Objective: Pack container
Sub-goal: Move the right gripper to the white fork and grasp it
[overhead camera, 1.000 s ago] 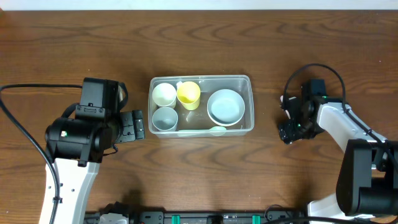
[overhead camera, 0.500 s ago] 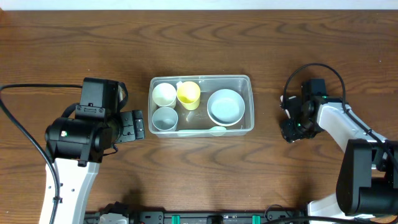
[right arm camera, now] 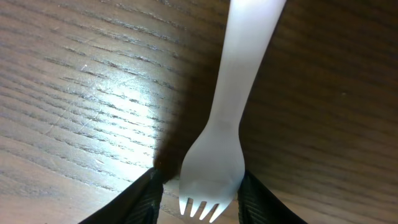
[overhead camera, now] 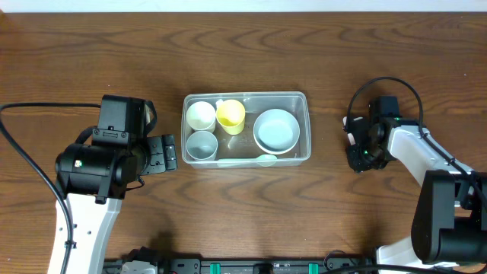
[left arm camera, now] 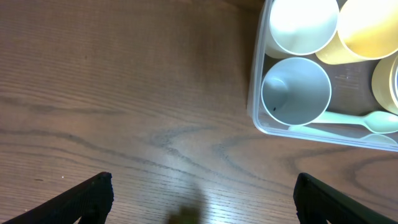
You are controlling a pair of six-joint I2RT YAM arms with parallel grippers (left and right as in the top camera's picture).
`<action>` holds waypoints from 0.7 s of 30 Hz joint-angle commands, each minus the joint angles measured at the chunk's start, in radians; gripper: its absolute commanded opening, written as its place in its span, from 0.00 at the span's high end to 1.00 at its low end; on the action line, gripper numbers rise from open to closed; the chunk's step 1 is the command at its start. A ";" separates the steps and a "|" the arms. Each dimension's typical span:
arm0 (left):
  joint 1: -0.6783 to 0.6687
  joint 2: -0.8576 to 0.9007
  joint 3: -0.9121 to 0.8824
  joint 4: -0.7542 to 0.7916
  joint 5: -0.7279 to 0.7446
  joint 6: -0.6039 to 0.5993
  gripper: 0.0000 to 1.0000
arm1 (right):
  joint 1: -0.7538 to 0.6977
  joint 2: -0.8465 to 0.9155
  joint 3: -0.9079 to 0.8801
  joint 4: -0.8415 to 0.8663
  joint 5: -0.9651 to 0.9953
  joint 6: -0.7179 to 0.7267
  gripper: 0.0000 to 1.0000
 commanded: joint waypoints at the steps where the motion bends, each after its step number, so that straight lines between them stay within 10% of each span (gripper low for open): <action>1: 0.006 0.004 -0.004 0.000 -0.005 -0.012 0.07 | -0.006 0.002 -0.016 0.002 -0.027 0.022 0.62; 21: 0.006 0.004 -0.004 -0.007 -0.005 -0.012 0.07 | -0.006 0.002 -0.016 0.002 -0.027 0.023 0.82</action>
